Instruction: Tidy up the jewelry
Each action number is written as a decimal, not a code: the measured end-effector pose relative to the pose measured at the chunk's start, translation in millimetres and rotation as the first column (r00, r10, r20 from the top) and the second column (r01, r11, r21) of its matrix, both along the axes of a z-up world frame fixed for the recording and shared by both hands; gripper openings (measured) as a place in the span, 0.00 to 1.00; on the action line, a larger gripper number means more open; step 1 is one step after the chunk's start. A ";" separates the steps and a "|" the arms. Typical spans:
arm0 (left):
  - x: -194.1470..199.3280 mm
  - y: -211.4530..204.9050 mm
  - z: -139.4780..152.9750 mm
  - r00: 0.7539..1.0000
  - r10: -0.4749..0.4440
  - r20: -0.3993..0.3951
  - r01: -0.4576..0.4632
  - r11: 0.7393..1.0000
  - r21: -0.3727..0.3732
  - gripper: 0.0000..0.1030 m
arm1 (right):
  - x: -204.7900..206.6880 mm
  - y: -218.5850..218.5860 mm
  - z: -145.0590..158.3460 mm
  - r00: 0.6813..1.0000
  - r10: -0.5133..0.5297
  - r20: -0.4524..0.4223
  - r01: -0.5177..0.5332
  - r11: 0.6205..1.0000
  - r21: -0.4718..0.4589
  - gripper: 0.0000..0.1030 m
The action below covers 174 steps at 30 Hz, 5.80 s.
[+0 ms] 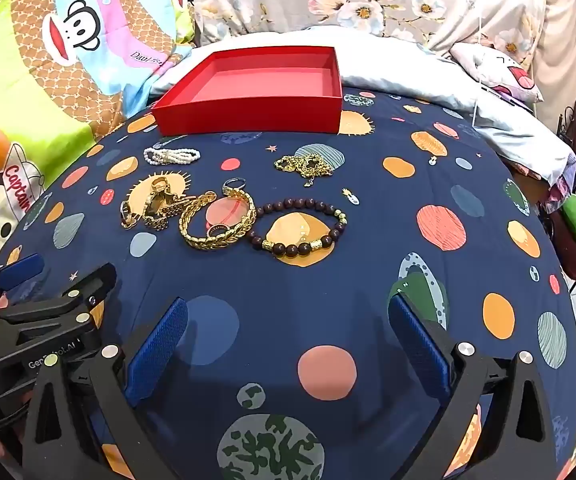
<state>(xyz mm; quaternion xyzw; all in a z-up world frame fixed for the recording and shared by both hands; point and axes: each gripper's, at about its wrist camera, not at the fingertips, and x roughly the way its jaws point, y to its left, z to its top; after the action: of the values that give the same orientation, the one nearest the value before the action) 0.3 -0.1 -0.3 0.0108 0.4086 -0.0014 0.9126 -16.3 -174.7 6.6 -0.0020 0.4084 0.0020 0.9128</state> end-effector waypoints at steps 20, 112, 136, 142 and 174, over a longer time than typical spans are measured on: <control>-1.2 3.3 0.3 1.000 -0.010 0.004 0.010 1.000 -0.013 0.94 | -0.5 -1.2 -0.2 1.000 -0.002 0.011 0.002 1.000 0.014 0.95; 4.8 14.7 1.3 1.000 0.016 -0.022 -0.018 0.997 -0.081 0.95 | 6.3 -7.8 0.4 1.000 -0.016 -0.010 0.017 0.999 0.037 0.95; 150.7 -12.5 28.7 0.993 0.055 -0.104 -0.071 0.985 -0.155 0.85 | 31.3 -24.5 7.6 0.999 -0.034 -0.022 0.036 0.994 0.104 0.95; 165.3 -21.1 7.9 0.982 0.048 -0.182 -0.075 0.987 -0.141 0.69 | 37.4 -30.1 7.4 0.999 -0.042 -0.026 0.045 0.993 0.113 0.95; 140.3 19.4 33.3 0.996 0.008 -0.084 -0.030 0.964 -0.264 0.21 | 69.2 -29.6 21.4 1.000 -0.019 -0.017 0.021 0.989 0.146 0.95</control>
<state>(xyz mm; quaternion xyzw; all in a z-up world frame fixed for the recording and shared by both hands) 140.6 19.3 32.9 -0.1155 0.4420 -0.0477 0.8883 52.8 -204.3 28.1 0.0691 0.4144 0.0227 0.9072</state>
